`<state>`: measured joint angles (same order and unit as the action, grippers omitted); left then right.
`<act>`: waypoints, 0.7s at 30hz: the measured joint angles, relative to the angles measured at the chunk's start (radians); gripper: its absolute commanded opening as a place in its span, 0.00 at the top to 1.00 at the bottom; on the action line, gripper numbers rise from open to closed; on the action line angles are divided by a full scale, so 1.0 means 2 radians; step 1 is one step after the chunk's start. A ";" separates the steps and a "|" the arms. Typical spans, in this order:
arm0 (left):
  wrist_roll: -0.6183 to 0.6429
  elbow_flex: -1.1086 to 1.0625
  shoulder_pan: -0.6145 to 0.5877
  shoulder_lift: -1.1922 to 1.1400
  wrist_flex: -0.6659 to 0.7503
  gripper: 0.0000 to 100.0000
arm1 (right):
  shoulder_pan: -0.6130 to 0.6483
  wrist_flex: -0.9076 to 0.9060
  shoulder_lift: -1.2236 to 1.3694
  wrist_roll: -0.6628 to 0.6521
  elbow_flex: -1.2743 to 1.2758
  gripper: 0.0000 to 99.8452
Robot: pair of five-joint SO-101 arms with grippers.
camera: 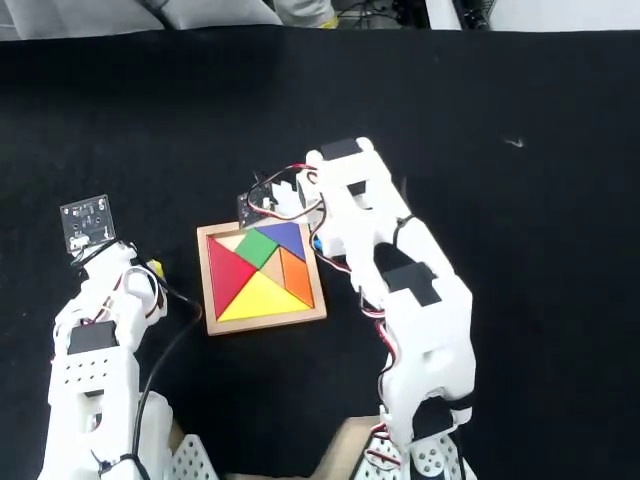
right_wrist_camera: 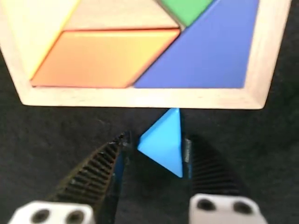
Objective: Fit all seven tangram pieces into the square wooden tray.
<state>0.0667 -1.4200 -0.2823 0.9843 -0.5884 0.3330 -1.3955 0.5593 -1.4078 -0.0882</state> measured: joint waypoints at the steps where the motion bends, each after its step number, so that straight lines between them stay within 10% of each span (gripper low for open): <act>1: 0.000 0.000 0.000 0.000 0.000 0.88 | 0.000 0.000 0.000 0.000 0.000 0.87; 11: 0.001 0.000 -0.013 0.000 0.000 0.88 | 0.021 -0.054 -0.072 0.006 -0.008 0.87; 21: 0.094 0.000 -0.127 0.000 0.000 0.88 | 0.124 0.070 -0.097 0.174 -0.008 0.87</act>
<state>0.2539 -1.4200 -0.5355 0.9843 -0.5884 0.5815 -1.2559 0.3644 -1.0595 -0.1036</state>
